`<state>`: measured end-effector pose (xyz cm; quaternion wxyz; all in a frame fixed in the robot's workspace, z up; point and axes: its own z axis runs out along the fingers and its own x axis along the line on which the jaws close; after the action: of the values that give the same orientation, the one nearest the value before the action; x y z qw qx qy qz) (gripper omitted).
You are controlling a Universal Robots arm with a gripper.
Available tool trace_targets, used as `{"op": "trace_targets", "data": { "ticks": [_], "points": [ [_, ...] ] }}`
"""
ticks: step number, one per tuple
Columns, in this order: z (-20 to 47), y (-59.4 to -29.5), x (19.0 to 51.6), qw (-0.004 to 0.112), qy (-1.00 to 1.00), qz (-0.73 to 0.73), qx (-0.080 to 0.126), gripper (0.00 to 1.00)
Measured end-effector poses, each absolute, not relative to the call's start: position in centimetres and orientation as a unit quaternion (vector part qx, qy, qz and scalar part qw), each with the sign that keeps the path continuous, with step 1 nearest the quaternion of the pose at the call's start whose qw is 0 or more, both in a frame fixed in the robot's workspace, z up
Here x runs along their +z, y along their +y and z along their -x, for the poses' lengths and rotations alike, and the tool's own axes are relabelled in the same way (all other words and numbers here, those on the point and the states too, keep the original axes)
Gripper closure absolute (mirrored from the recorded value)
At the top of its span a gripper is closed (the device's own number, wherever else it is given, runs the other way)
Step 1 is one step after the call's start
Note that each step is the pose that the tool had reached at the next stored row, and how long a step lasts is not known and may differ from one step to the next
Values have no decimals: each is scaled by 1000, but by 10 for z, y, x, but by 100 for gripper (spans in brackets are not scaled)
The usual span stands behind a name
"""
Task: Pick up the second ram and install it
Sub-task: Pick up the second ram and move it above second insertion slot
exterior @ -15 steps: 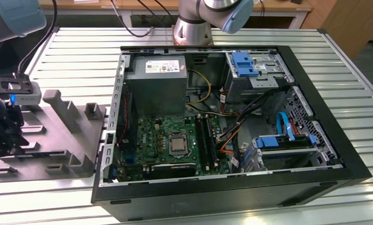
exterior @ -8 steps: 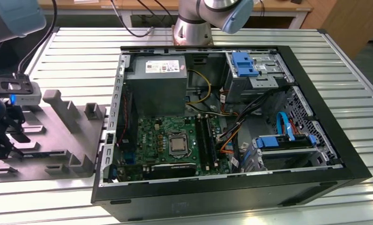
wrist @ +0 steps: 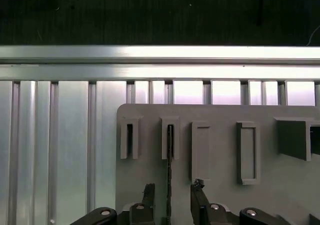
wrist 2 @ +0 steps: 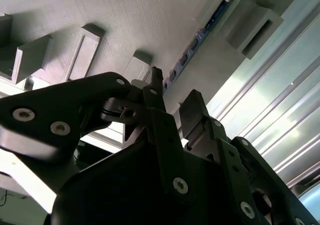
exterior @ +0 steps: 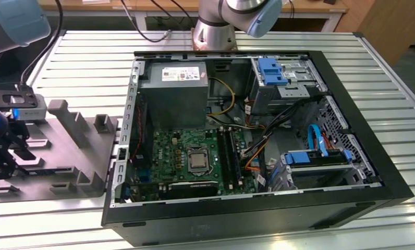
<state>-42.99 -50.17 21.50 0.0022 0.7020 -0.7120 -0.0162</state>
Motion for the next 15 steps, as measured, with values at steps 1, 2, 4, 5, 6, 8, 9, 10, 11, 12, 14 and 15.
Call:
{"op": "trace_targets", "data": {
  "ticks": [1, 2, 4, 5, 6, 8, 9, 10, 11, 12, 14, 15],
  "points": [
    [430, -502, 213, 2, -712, -702, -16, 59],
    [430, -502, 212, 2, -711, -703, -16, 59],
    [430, -502, 208, 2, -710, -704, -16, 59],
    [431, -502, 206, 2, -710, -704, -17, 59],
    [431, -502, 205, 2, -709, -705, -17, 59],
    [431, -502, 202, 1, -708, -706, -17, 59],
    [431, -502, 200, 1, -708, -706, -17, 59],
    [431, -502, 199, 0, -707, -707, -17, 59],
    [432, -502, 198, 0, -707, -707, -16, 59],
    [432, -502, 197, -1, -706, -708, -16, 59],
    [432, -502, 197, -1, -706, -708, -16, 59],
    [432, -502, 197, -1, -706, -708, -16, 59]
  ]
}}
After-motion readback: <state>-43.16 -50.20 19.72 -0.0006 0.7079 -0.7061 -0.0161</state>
